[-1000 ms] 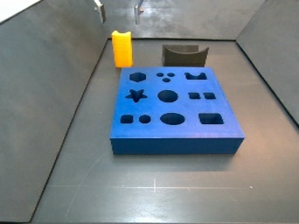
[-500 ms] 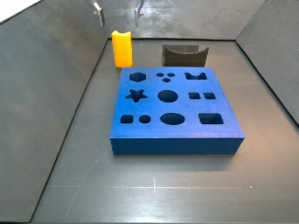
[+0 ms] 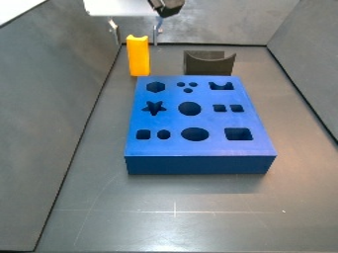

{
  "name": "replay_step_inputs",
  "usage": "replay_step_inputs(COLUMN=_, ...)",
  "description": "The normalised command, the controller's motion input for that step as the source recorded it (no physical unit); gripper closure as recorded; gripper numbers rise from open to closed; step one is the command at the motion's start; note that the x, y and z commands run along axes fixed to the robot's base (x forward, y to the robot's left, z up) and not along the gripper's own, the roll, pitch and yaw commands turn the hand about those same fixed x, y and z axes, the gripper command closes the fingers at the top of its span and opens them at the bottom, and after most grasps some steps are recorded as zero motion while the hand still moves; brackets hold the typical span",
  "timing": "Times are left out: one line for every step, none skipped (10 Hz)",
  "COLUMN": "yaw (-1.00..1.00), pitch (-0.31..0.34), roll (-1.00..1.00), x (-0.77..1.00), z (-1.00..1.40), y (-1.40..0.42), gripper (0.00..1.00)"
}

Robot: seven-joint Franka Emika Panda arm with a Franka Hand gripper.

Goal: Pick up the arch object. Move up. Place the arch object on the fixture. Regrasp the arch object. Rotate the arch object. Move to above the board. Insert the arch object.
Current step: Rotate the arch object, then move to above the board.

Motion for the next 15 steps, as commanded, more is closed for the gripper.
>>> replay_step_inputs(yaw=-0.01, pitch=-0.052, roll=-0.03, x=0.02, z=-0.57, y=0.0, gripper=0.0)
replay_step_inputs(yaw=0.0, pitch=-0.051, roll=-0.04, x=0.03, z=-0.48, y=0.0, gripper=0.0)
replay_step_inputs(yaw=0.0, pitch=-0.049, roll=-0.04, x=0.03, z=-0.39, y=0.0, gripper=0.0)
replay_step_inputs(yaw=0.01, pitch=-0.049, roll=-0.04, x=0.03, z=-0.31, y=0.0, gripper=0.0)
replay_step_inputs(yaw=0.01, pitch=-0.043, roll=-0.05, x=0.04, z=-0.2, y=0.0, gripper=0.0)
replay_step_inputs(yaw=0.0, pitch=0.0, roll=0.0, x=0.0, z=0.0, y=0.0, gripper=1.0)
replay_step_inputs(yaw=0.0, pitch=0.244, roll=0.12, x=-0.06, z=1.0, y=-0.08, gripper=1.0)
replay_step_inputs(yaw=0.0, pitch=0.239, roll=0.12, x=-0.06, z=1.0, y=-0.08, gripper=1.0)
replay_step_inputs(yaw=0.01, pitch=0.211, roll=0.13, x=-0.05, z=1.0, y=-0.08, gripper=1.0)
replay_step_inputs(yaw=0.02, pitch=0.154, roll=0.13, x=-0.04, z=1.0, y=-0.07, gripper=1.0)
replay_step_inputs(yaw=0.02, pitch=0.132, roll=0.13, x=-0.04, z=1.0, y=-0.07, gripper=1.0)
replay_step_inputs(yaw=0.02, pitch=0.09, roll=0.14, x=-0.04, z=1.0, y=-0.06, gripper=1.0)
replay_step_inputs(yaw=0.03, pitch=0.077, roll=0.15, x=-0.04, z=1.0, y=-0.06, gripper=1.0)
replay_step_inputs(yaw=0.03, pitch=0.061, roll=0.15, x=-0.03, z=1.0, y=-0.06, gripper=1.0)
replay_step_inputs(yaw=0.03, pitch=0.056, roll=0.16, x=-0.03, z=1.0, y=-0.06, gripper=1.0)
